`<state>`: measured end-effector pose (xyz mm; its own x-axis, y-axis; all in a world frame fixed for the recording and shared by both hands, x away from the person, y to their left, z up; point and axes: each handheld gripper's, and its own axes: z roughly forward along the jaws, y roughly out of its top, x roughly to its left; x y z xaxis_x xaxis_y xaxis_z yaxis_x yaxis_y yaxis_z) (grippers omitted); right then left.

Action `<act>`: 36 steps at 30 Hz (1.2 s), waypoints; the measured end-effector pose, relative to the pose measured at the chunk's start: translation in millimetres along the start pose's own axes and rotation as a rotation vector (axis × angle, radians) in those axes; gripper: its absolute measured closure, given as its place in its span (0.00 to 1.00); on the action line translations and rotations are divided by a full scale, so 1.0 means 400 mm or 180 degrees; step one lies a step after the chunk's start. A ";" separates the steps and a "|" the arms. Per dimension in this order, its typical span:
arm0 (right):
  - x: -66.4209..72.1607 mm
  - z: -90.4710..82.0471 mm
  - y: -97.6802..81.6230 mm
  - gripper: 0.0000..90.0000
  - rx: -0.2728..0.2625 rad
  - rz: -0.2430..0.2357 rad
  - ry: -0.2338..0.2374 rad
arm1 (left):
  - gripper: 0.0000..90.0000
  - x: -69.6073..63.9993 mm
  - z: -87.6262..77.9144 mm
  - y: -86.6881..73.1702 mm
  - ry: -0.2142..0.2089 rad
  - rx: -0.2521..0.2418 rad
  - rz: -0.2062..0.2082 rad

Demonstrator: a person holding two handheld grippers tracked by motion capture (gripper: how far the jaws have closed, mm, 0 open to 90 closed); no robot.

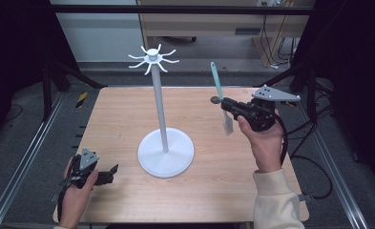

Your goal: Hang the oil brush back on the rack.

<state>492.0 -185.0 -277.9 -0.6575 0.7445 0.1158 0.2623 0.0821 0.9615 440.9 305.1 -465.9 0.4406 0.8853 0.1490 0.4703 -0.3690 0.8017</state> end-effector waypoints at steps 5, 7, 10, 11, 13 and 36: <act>0.005 0.018 0.023 0.92 -0.0121 -0.0052 0.0046 | 0.04 -0.003 0.001 0.002 -0.0010 0.0000 0.0012; 0.008 0.029 0.024 0.92 -0.0116 -0.0071 0.0044 | 0.04 -0.005 0.001 0.003 -0.0010 -0.0013 0.0010; 0.020 0.035 0.022 0.92 -0.0092 -0.0111 0.0045 | 0.04 -0.009 0.001 0.004 -0.0034 -0.0022 0.0029; 0.025 0.037 0.021 0.92 -0.0087 -0.0149 0.0046 | 0.04 -0.010 0.002 0.004 -0.0040 -0.0023 0.0030; 0.038 0.038 0.022 0.92 -0.0092 -0.0193 0.0049 | 0.04 -0.009 0.002 0.005 -0.0043 -0.0022 0.0028; 0.096 0.035 0.041 0.92 -0.0228 -0.0294 0.0284 | 0.04 -0.009 0.001 0.005 -0.0043 -0.0026 0.0033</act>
<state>480.9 -145.6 -261.1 -0.7376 0.6737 0.0446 0.1489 0.0978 0.9840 440.7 301.0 -465.1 0.4558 0.8775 0.1494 0.4595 -0.3757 0.8048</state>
